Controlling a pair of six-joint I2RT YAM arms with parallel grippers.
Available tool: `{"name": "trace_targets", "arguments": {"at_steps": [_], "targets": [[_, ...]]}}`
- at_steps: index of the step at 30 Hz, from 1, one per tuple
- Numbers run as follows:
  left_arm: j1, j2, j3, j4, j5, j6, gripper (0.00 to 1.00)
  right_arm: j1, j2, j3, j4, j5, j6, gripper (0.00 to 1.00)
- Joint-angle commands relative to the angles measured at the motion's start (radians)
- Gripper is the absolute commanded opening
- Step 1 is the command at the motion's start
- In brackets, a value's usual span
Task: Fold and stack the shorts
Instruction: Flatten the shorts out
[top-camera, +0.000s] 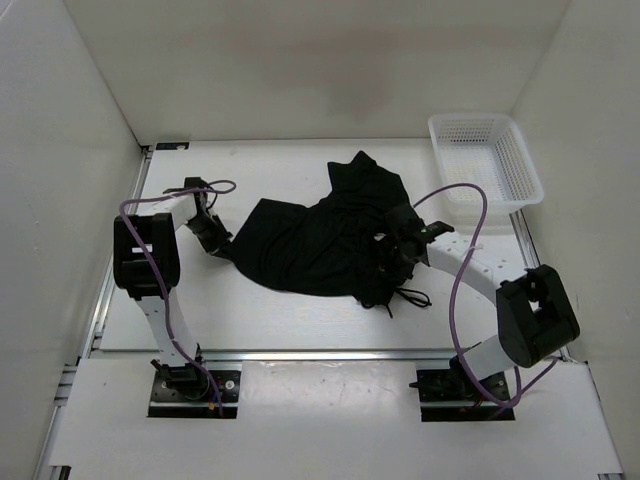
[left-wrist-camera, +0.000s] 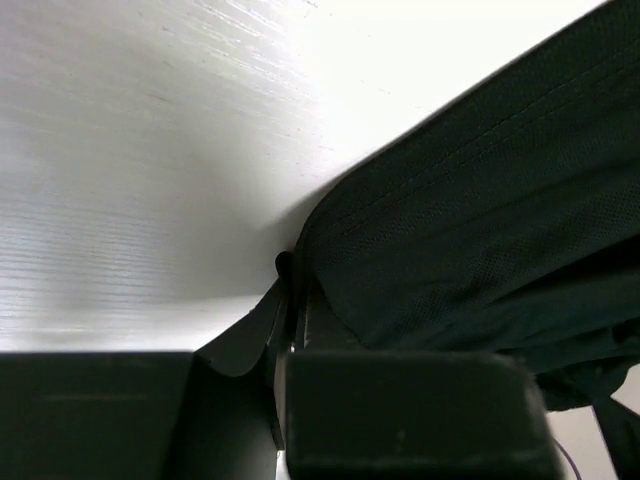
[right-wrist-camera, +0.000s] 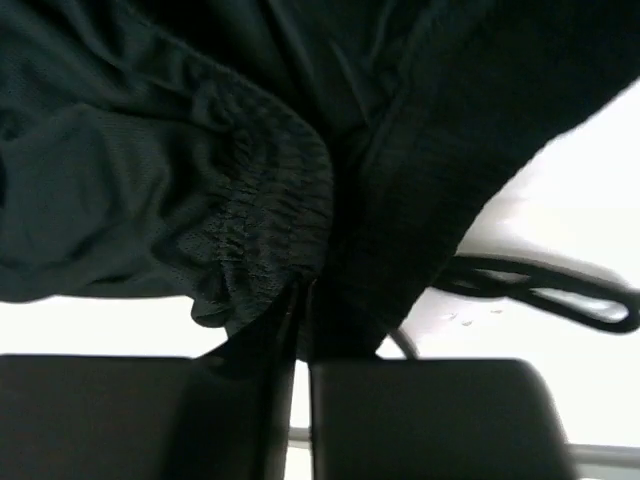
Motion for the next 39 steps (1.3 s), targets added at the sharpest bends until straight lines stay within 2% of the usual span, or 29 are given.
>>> {"name": "trace_targets", "arguments": {"at_steps": [1,2,4,5,6,7,10,12,14,16,17,18,19,20,21,22,23,24,25,26,27,28,30,32,33,34,36,37,39], "targets": [[0.016,0.009,0.022,0.032,-0.015,0.027,0.10,0.003,0.030,0.100,0.011,0.082,-0.057,0.00],[0.016,-0.014,0.040,0.032,0.011,0.027,0.10,0.003,0.042,0.128,0.000,0.097,-0.076,0.00],[0.035,-0.044,0.101,-0.002,0.051,0.027,0.10,-0.023,0.086,0.299,-0.009,0.117,-0.148,0.00],[0.035,-0.054,0.138,-0.022,0.062,0.018,0.10,-0.036,0.102,0.300,-0.020,0.117,-0.174,0.00],[0.035,-0.065,0.180,-0.042,0.071,0.018,0.10,-0.051,0.131,0.420,-0.020,0.129,-0.232,0.00],[0.047,-0.074,0.283,-0.068,0.071,0.009,0.10,-0.077,0.142,0.490,-0.029,0.129,-0.260,0.00],[0.084,-0.123,0.463,-0.160,0.080,-0.017,0.10,-0.108,0.165,0.758,-0.038,0.129,-0.364,0.00],[0.096,-0.178,0.511,-0.183,0.081,-0.017,0.10,-0.108,0.165,0.879,-0.038,0.140,-0.436,0.00],[0.096,-0.215,0.522,-0.183,0.081,-0.028,0.10,-0.108,0.130,0.891,-0.038,0.140,-0.475,0.00],[0.105,-0.265,0.478,-0.183,0.081,-0.028,0.10,-0.099,0.076,0.750,0.005,0.128,-0.525,0.00],[0.105,-0.284,0.408,-0.183,0.081,-0.028,0.10,-0.090,0.003,0.677,0.058,0.128,-0.535,0.00],[0.105,-0.325,0.358,-0.168,0.081,-0.019,0.10,-0.076,-0.040,0.518,0.083,0.128,-0.535,0.00],[0.105,-0.348,0.305,-0.137,0.071,-0.019,0.10,-0.063,-0.083,0.431,0.109,0.128,-0.556,0.00],[0.105,-0.371,0.242,-0.119,0.071,-0.019,0.10,-0.047,-0.181,0.344,0.155,0.139,-0.556,0.00],[0.105,-0.415,0.117,-0.100,0.071,-0.019,0.10,-0.005,-0.233,0.256,0.173,0.189,-0.556,0.00],[0.105,-0.434,0.056,-0.082,0.071,-0.019,0.10,0.015,-0.284,0.087,0.186,0.215,-0.544,0.00],[0.093,-0.448,-0.002,-0.047,0.080,-0.010,0.10,0.047,-0.382,0.011,0.186,0.232,-0.521,0.00],[0.093,-0.460,-0.109,-0.028,0.114,0.009,0.33,0.056,-0.425,-0.052,0.162,0.232,-0.489,0.25],[0.079,-0.485,-0.156,-0.017,0.114,0.009,0.45,0.056,-0.462,-0.104,0.134,0.232,-0.451,0.50],[0.079,-0.497,-0.192,-0.017,0.114,0.009,0.64,0.067,-0.528,-0.187,0.100,0.241,-0.361,0.73],[0.079,-0.506,-0.249,-0.005,0.114,0.018,0.76,0.067,-0.556,-0.215,0.033,0.241,-0.317,0.87],[0.079,-0.506,-0.268,-0.005,0.104,0.018,0.79,0.067,-0.580,-0.237,0.002,0.241,-0.279,0.94],[0.079,-0.529,-0.279,-0.005,0.087,0.018,0.82,0.067,-0.640,-0.261,-0.067,0.264,-0.153,0.97],[0.079,-0.529,-0.288,-0.005,0.056,0.027,0.77,0.053,-0.651,-0.261,-0.102,0.264,-0.066,0.87],[0.079,-0.529,-0.288,-0.005,0.047,0.027,0.68,0.038,-0.651,-0.252,-0.103,0.233,-0.011,0.82],[0.079,-0.529,-0.288,-0.014,0.047,0.017,0.64,0.038,-0.636,-0.236,-0.103,0.200,0.022,0.79],[0.079,-0.516,-0.288,-0.014,0.016,-0.002,0.63,0.012,-0.546,-0.217,-0.103,0.057,0.100,0.78],[0.079,-0.507,-0.300,-0.014,0.016,-0.012,0.72,-0.003,-0.474,-0.217,-0.062,0.000,0.114,0.80],[0.079,-0.464,-0.300,-0.004,-0.022,-0.013,0.81,-0.016,-0.394,-0.217,0.023,-0.140,0.151,0.88]]}}
